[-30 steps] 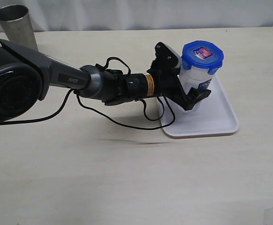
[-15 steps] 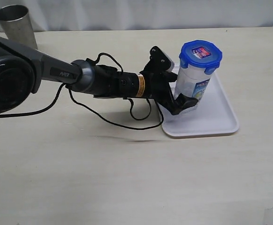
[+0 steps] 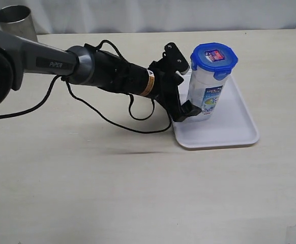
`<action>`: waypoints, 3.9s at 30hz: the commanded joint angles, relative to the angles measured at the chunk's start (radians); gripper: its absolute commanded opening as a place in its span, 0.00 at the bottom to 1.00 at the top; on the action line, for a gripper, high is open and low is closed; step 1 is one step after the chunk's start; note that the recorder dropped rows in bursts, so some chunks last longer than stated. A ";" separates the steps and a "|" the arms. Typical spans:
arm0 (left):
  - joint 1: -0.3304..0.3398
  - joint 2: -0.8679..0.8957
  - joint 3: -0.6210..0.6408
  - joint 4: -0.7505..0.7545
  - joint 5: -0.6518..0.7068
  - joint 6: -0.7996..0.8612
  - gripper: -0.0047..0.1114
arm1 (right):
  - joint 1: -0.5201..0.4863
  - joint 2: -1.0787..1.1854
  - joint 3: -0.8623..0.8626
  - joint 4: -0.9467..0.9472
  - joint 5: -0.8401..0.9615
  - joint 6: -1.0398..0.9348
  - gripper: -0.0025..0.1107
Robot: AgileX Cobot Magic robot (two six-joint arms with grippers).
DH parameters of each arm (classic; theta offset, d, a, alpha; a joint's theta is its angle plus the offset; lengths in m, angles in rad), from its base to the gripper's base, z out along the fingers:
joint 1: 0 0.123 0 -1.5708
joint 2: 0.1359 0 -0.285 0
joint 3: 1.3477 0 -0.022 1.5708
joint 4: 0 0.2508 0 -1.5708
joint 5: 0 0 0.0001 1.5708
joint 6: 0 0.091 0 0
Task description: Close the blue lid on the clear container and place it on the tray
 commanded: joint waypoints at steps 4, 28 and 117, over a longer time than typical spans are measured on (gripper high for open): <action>0.038 -0.033 -0.007 0.200 -0.012 -0.226 0.84 | 0.000 -0.004 0.003 0.002 -0.016 0.002 0.06; 0.224 -0.467 0.283 0.200 0.113 -0.273 0.04 | 0.000 -0.004 0.003 0.002 -0.016 0.002 0.06; 0.350 -2.195 1.471 -1.653 0.269 1.245 0.04 | 0.000 -0.004 0.003 0.002 -0.016 0.002 0.06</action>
